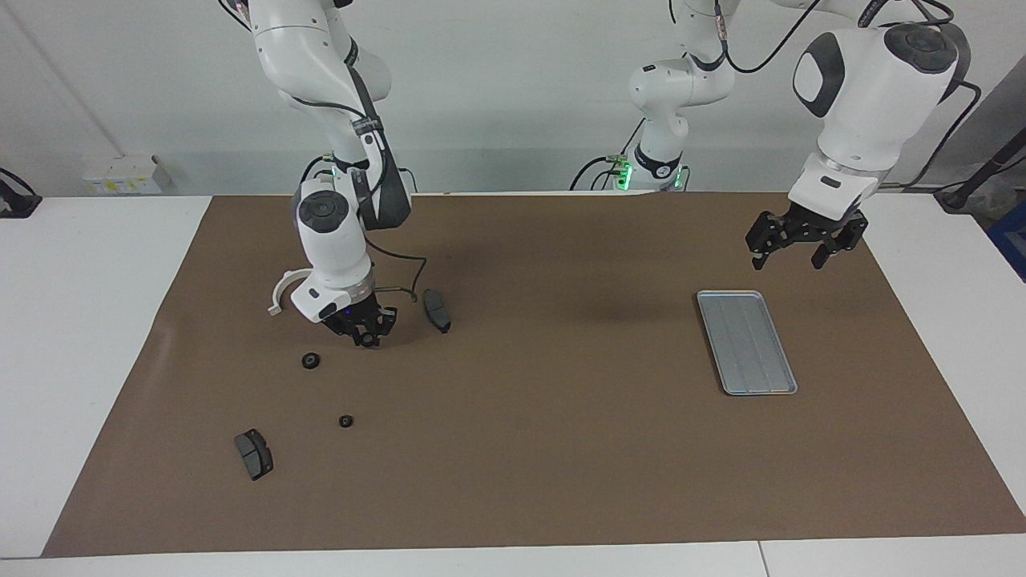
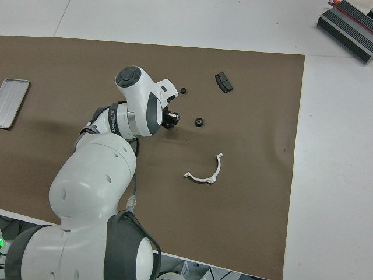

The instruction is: Place bearing gear from tray to pile

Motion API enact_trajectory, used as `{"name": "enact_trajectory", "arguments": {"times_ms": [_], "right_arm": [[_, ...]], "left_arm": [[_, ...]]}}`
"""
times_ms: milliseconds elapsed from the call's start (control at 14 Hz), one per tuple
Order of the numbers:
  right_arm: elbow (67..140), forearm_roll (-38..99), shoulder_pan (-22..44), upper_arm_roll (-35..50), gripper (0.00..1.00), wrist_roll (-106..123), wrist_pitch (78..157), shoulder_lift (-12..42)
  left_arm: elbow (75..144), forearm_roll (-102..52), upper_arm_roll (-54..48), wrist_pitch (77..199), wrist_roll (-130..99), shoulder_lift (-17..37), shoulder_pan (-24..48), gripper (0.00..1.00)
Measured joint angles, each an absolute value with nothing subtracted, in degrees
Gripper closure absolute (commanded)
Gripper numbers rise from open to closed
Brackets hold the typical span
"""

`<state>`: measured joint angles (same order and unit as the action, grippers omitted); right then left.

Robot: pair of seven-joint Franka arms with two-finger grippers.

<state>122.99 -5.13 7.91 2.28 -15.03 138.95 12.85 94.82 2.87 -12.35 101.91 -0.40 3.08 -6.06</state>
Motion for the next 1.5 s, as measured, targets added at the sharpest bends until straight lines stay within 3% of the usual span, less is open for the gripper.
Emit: {"name": "enact_trajectory", "arguments": {"times_ms": [71, 499, 926, 1211, 1496], "right_arm": [[123.5, -5.1, 7.7, 2.3, 0.0, -14.9, 139.6, 12.8], [120.8, -5.1, 7.1, 2.3, 0.0, -14.2, 137.3, 10.8], [106.0, -5.1, 4.3, 2.3, 0.0, -14.1, 120.2, 6.7], [101.7, -5.1, 3.1, 2.3, 0.0, -14.1, 111.0, 0.8], [96.5, -2.6, 1.9, 2.3, 0.0, -12.7, 101.7, -1.5]], "left_arm": [[94.8, 2.9, -12.5, 101.4, -0.4, 3.1, -6.0, 0.0], [94.8, -2.9, -11.5, 100.8, -4.8, 1.9, -6.4, 0.0], [94.8, -3.4, -10.7, 100.7, -6.6, 1.9, -6.5, 0.0], [94.8, -2.5, -9.4, 100.3, -6.6, 1.6, -6.5, 0.0], [94.8, -0.8, -9.6, 100.3, -6.6, 1.5, -6.5, 0.0]]}}
